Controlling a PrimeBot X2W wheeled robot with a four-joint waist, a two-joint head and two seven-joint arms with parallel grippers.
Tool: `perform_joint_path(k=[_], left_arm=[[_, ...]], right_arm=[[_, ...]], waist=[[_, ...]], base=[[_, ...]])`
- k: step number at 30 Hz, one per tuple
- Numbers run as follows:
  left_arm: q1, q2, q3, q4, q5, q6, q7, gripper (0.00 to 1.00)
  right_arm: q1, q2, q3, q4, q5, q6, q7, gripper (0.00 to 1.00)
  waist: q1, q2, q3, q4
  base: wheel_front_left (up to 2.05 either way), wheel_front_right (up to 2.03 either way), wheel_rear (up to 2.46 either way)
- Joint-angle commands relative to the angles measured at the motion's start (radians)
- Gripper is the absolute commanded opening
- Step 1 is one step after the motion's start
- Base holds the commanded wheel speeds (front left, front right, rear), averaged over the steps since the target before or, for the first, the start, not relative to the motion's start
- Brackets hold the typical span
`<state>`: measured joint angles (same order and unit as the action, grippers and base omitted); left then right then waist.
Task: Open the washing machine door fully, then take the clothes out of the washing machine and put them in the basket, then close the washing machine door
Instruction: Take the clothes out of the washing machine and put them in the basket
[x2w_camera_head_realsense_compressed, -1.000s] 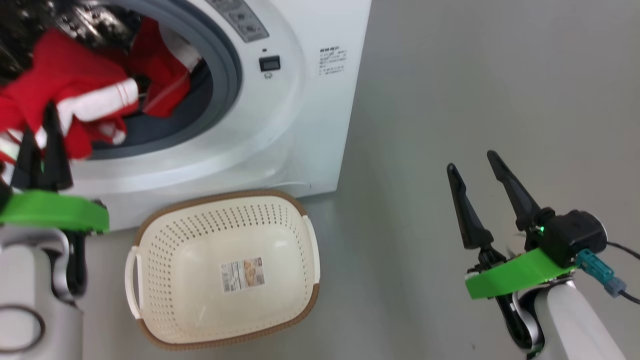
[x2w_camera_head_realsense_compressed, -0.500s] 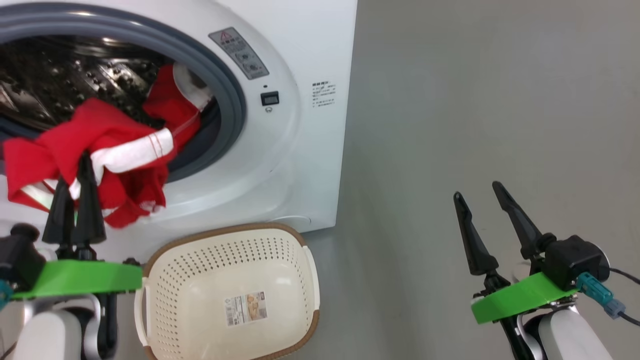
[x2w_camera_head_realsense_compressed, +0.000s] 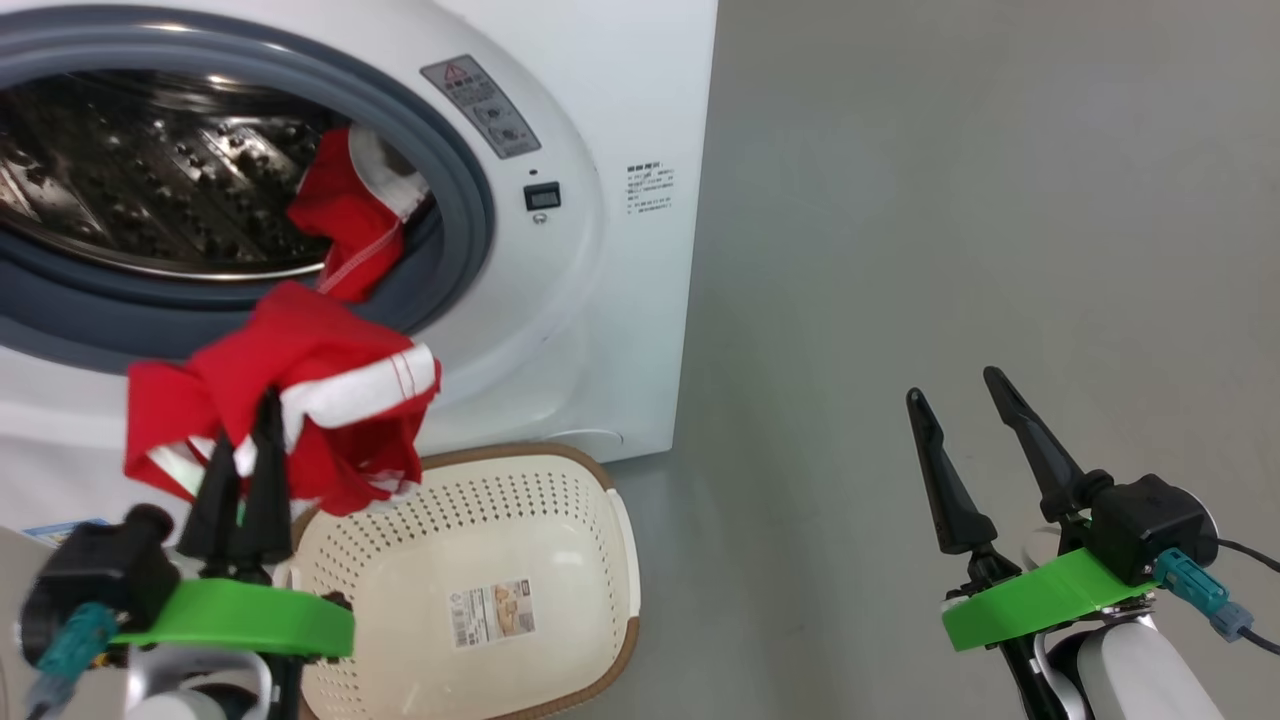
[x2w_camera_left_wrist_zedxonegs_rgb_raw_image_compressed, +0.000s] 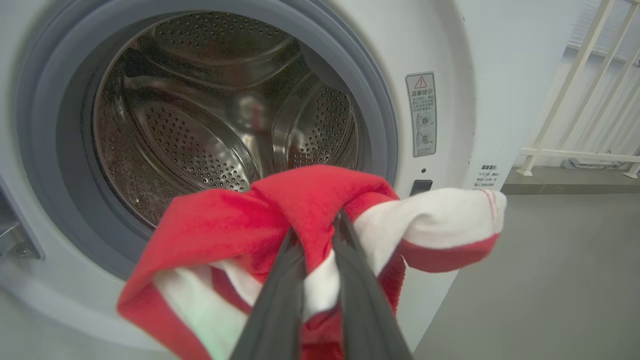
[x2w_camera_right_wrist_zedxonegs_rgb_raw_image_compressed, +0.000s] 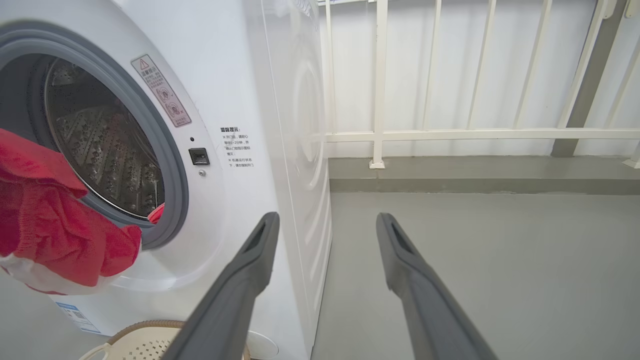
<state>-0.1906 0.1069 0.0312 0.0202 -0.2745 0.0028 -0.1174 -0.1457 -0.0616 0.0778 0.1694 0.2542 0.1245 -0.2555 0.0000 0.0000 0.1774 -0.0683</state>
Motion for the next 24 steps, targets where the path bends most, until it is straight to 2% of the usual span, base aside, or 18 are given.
perform_joint_path(k=[1, 10, 21, 24], left_arm=[[-0.007, 0.007, 0.024, 0.006, -0.006, 0.011, 0.015, 0.00], [-0.057, -0.015, -0.001, 0.189, -0.054, 0.000, 0.046, 0.00], [-0.210, -0.029, -0.013, 0.579, -0.111, -0.022, 0.059, 0.00], [-0.270, -0.033, -0.025, 0.696, -0.125, -0.045, 0.064, 0.00]], right_arm=[[-0.010, -0.008, 0.021, -0.029, 0.007, 0.006, -0.006, 1.00], [-0.032, -0.009, 0.024, -0.039, 0.003, 0.006, -0.006, 1.00], [-0.072, -0.007, 0.042, -0.048, 0.000, 0.006, -0.006, 1.00], [-0.087, -0.006, 0.046, -0.050, -0.001, 0.006, -0.006, 1.00]], waist=[[0.0000, 0.0000, 0.018, -0.004], [0.0000, 0.0000, 0.088, -0.007], [0.0000, 0.0000, 0.204, -0.016], [0.0000, 0.0000, 0.241, -0.021]], base=[[0.00, 0.00, 0.00], [0.00, 0.00, 0.00], [0.00, 0.00, 0.00], [0.00, 0.00, 0.00]])
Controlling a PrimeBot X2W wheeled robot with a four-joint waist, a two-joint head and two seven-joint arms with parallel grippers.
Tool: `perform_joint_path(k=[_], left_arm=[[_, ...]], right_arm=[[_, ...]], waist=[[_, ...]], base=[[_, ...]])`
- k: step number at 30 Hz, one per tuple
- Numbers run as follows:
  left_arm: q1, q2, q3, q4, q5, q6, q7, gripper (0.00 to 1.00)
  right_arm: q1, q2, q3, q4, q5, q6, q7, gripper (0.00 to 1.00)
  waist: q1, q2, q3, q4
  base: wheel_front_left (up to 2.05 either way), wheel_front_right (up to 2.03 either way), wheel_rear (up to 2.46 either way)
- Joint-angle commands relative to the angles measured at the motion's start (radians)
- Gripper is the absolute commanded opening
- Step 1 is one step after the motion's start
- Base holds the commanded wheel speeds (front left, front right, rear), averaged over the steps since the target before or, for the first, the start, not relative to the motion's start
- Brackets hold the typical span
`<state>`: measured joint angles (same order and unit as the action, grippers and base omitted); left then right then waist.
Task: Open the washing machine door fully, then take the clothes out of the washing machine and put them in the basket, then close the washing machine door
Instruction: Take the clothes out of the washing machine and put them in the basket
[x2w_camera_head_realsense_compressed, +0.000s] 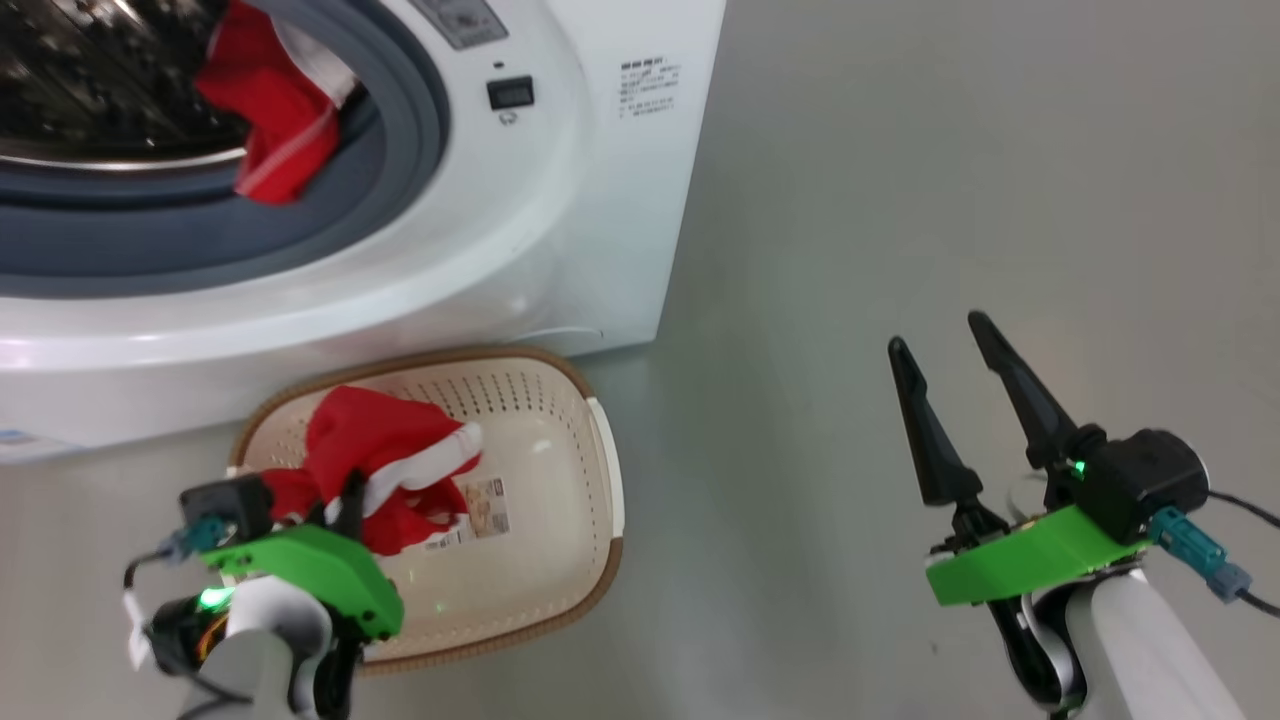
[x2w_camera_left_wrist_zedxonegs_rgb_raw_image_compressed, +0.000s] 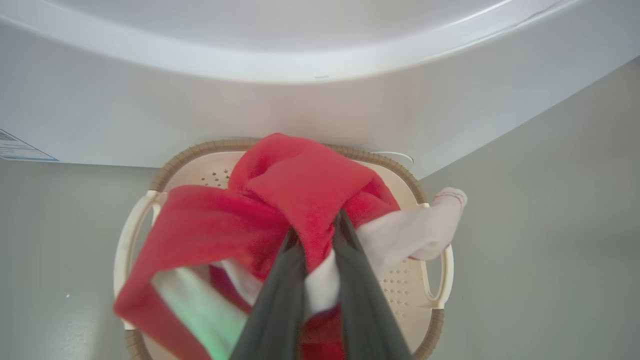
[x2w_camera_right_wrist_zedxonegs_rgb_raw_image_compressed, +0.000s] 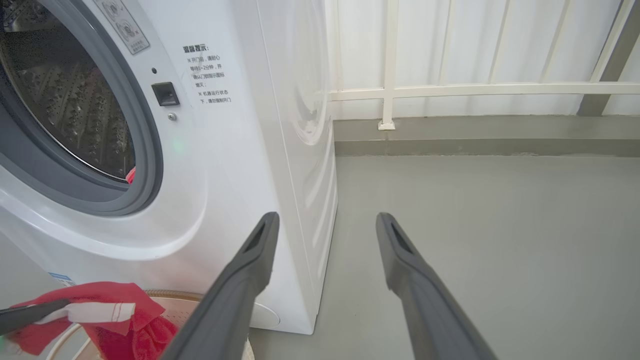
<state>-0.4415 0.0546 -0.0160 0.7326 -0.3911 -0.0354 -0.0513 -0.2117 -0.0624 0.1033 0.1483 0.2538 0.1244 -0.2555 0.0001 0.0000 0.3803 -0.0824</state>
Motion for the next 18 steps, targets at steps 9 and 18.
perform_joint_path(k=[9, 18], left_arm=[[-0.195, 0.033, 0.003, 0.277, -0.036, -0.053, 0.000, 0.00], [-0.309, 0.051, -0.031, 0.472, -0.020, -0.061, 0.013, 0.00]], right_arm=[[-0.070, 0.000, 0.035, -0.035, -0.001, 0.006, -0.006, 1.00], [-0.106, 0.009, 0.040, -0.042, 0.007, 0.006, -0.006, 1.00]], waist=[[-0.0001, 0.0000, 0.132, -0.033], [-0.0001, 0.0000, 0.209, -0.057]], base=[[0.00, 0.00, 0.00], [0.00, 0.00, 0.00]])
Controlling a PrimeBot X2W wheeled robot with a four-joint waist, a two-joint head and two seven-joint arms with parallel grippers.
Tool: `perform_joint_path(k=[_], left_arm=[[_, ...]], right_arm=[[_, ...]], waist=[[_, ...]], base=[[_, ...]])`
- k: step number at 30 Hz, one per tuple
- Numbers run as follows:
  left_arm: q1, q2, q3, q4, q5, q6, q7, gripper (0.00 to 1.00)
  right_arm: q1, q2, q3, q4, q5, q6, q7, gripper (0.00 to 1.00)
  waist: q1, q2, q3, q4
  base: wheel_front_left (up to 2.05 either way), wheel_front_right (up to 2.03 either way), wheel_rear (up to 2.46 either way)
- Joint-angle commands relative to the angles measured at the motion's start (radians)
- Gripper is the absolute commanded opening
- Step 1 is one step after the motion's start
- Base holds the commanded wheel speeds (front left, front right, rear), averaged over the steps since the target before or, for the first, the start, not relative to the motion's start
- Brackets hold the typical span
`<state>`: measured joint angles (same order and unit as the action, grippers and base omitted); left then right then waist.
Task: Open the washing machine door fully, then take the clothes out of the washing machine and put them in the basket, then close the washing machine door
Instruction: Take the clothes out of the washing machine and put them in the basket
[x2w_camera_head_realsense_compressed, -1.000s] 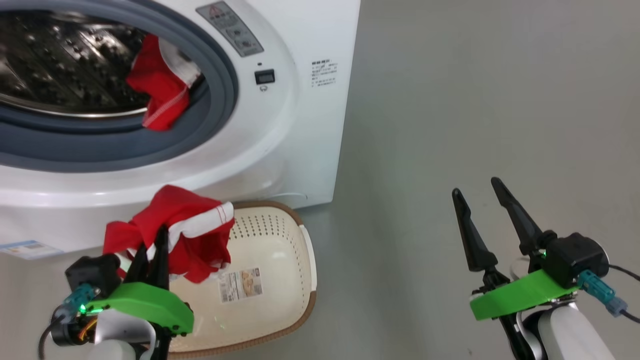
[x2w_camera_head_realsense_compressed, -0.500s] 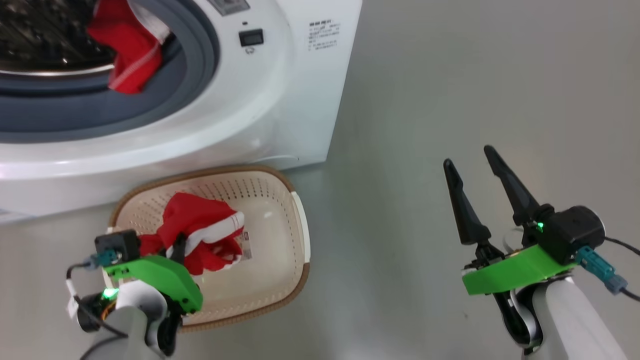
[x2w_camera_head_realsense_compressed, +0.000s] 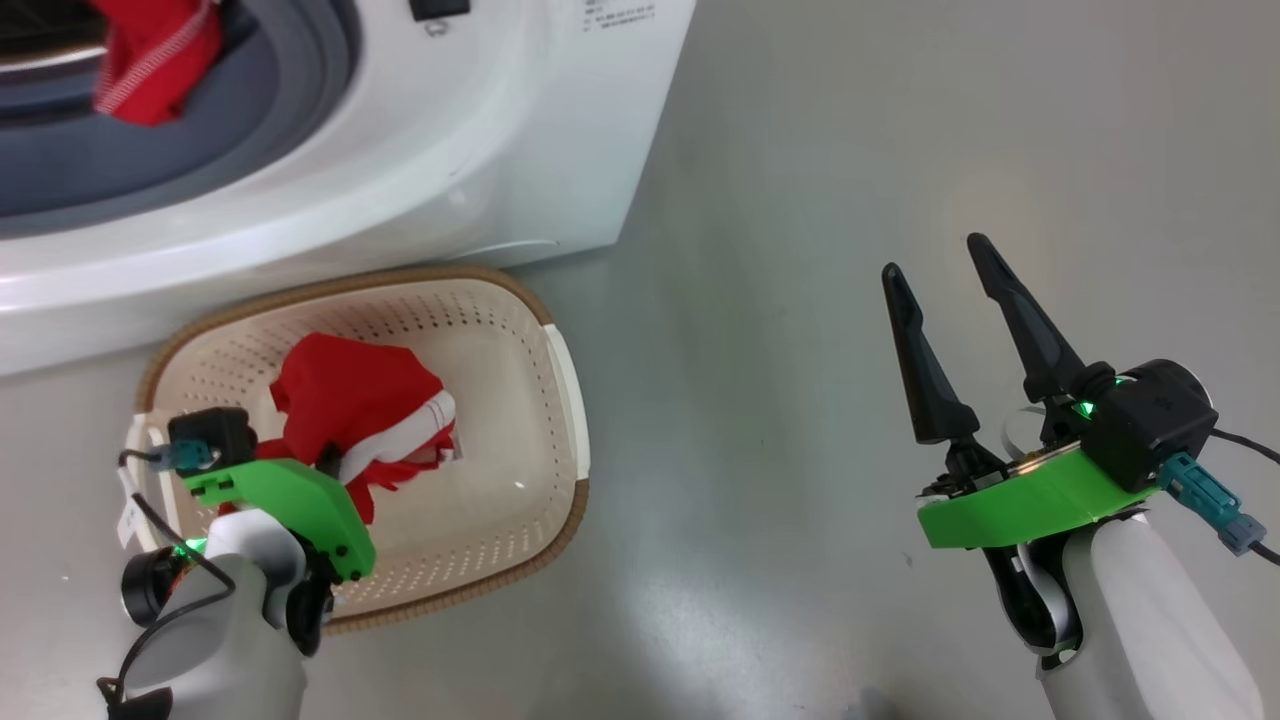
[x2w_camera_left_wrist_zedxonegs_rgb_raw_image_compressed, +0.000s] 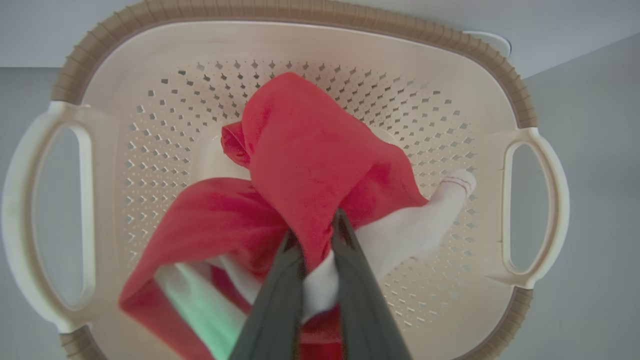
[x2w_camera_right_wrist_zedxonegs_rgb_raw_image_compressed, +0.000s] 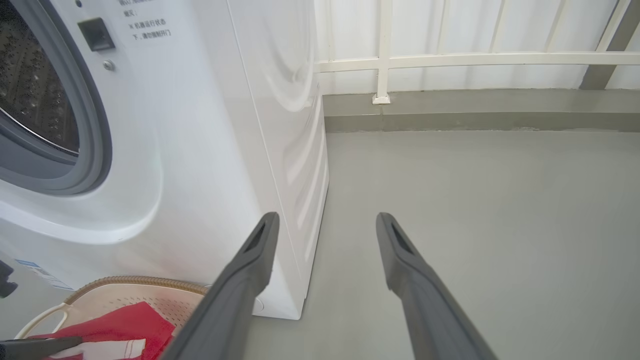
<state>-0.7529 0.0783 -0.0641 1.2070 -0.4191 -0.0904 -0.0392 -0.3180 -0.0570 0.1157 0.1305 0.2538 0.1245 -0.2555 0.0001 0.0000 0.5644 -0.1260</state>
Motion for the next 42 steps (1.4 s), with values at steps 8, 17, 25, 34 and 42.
perform_joint_path(k=[8, 17, 25, 34, 42], left_arm=[[-0.018, 0.015, -0.003, 0.058, 0.003, -0.014, 0.014, 0.00], [-0.009, 0.000, -0.019, 0.069, -0.003, -0.023, -0.090, 1.00], [0.028, -0.008, -0.032, 0.044, -0.009, -0.031, -0.201, 1.00], [0.177, 0.028, 0.010, -0.219, 0.013, -0.025, -0.222, 1.00], [0.357, 0.024, 0.088, -0.507, 0.078, -0.015, -0.222, 1.00]], right_arm=[[-0.020, 0.006, 0.041, -0.010, 0.014, 0.006, -0.006, 1.00], [-0.007, 0.007, 0.037, 0.004, 0.021, 0.006, -0.006, 1.00], [0.027, 0.007, 0.027, 0.015, 0.010, 0.006, -0.006, 1.00], [0.075, 0.007, 0.018, 0.025, 0.009, 0.006, -0.006, 1.00], [0.114, -0.003, 0.015, 0.024, 0.007, 0.006, -0.006, 1.00]], waist=[[-0.0001, 0.0000, 0.034, -0.022], [-0.0001, 0.0000, -0.048, 0.005], [-0.0001, 0.0000, -0.168, 0.037], [-0.0001, 0.0000, -0.301, 0.059], [-0.0001, 0.0000, -0.393, 0.068]], base=[[0.00, 0.00, 0.00], [0.00, 0.00, 0.00], [0.00, 0.00, 0.00], [0.00, 0.00, 0.00], [0.00, 0.00, 0.00]])
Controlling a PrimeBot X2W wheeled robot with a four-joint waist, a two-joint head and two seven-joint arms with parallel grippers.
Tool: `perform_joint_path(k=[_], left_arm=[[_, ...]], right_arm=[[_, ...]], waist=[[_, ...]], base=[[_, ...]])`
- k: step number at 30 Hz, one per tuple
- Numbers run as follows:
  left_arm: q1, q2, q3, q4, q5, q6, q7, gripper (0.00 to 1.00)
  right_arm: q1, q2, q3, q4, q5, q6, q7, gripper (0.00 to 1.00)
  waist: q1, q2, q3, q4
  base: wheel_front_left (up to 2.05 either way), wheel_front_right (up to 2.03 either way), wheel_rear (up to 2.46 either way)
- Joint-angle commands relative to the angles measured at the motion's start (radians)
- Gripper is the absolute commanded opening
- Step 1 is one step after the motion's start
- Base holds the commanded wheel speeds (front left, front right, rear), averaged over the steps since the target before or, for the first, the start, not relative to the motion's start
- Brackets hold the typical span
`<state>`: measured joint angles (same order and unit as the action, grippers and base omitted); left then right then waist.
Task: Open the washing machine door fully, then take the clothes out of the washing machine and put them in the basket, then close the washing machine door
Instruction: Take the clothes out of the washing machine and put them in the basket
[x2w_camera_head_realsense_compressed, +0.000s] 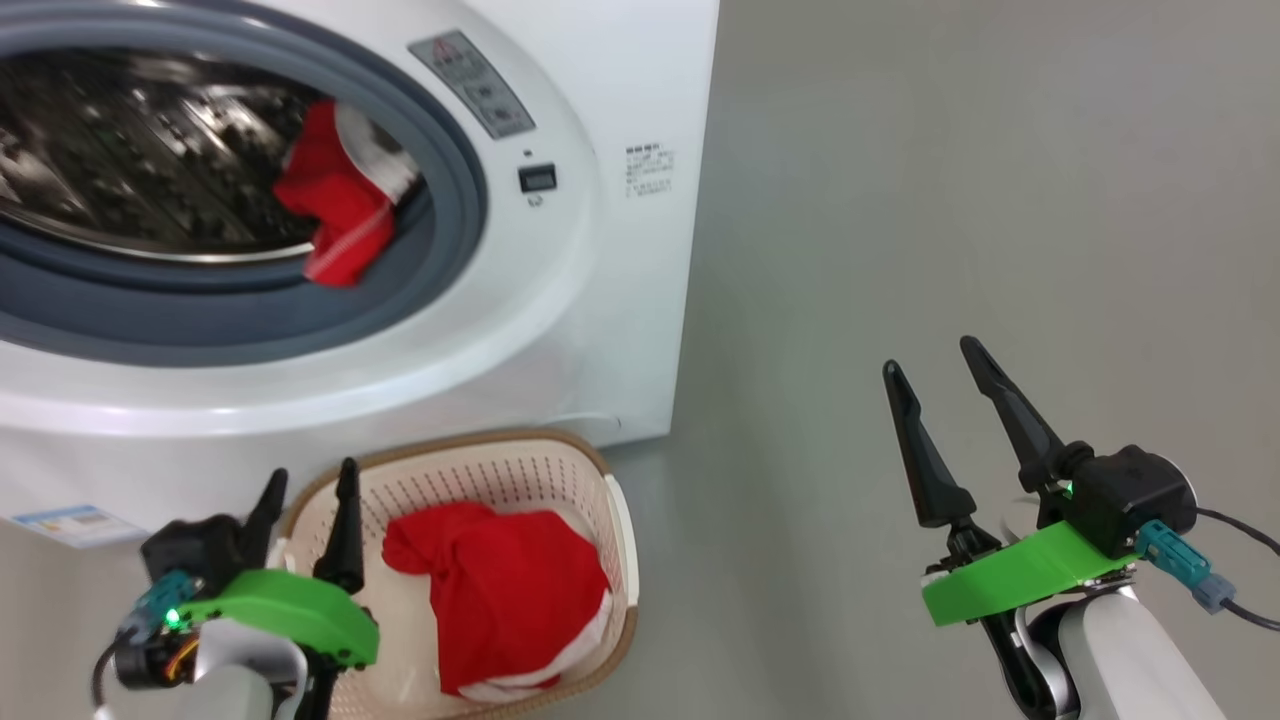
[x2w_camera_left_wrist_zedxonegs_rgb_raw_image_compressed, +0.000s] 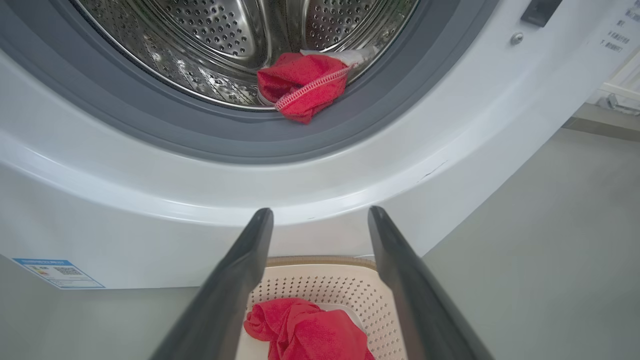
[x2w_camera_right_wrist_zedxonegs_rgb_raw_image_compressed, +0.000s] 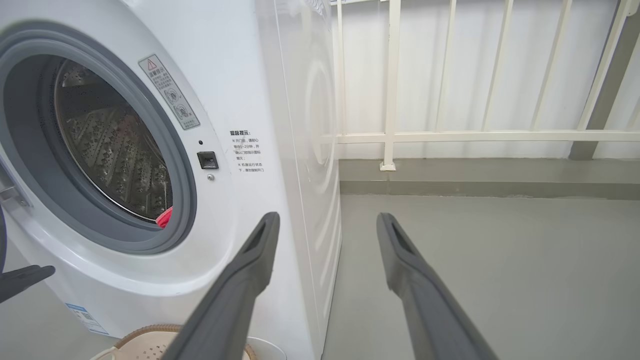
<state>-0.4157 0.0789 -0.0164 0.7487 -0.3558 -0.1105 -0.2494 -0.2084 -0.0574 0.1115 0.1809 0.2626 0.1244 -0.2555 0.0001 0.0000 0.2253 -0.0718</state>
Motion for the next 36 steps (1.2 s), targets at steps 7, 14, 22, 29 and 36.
perform_joint_path(k=[7, 14, 22, 29, 36], left_arm=[[0.141, 0.008, 0.103, -0.250, 0.061, -0.002, -0.012, 1.00], [0.239, -0.001, 0.143, -0.381, 0.118, 0.011, -0.012, 1.00], [0.339, -0.013, 0.162, -0.531, 0.161, 0.030, -0.012, 1.00], [0.399, -0.020, 0.165, -0.576, 0.153, 0.032, -0.012, 1.00], [0.418, -0.023, 0.163, -0.582, 0.155, 0.031, -0.012, 1.00]], right_arm=[[0.043, -0.015, 0.009, -0.042, -0.001, 0.006, -0.006, 1.00], [0.095, -0.024, -0.013, -0.057, -0.002, 0.006, -0.006, 1.00], [0.146, -0.030, -0.033, -0.085, -0.006, 0.006, -0.006, 1.00], [0.174, -0.035, -0.042, -0.103, -0.008, 0.006, -0.006, 1.00], [0.188, -0.036, -0.049, -0.104, -0.008, 0.006, -0.006, 1.00]], waist=[[-0.0001, 0.0000, -0.129, 0.013], [-0.0001, 0.0000, -0.200, 0.010], [-0.0001, 0.0000, -0.248, 0.004], [-0.0001, 0.0000, -0.267, 0.002], [-0.0001, 0.0000, -0.275, 0.005]], base=[[0.00, 0.00, 0.00], [0.00, 0.00, 0.00], [0.00, 0.00, 0.00], [0.00, 0.00, 0.00], [0.00, 0.00, 0.00]])
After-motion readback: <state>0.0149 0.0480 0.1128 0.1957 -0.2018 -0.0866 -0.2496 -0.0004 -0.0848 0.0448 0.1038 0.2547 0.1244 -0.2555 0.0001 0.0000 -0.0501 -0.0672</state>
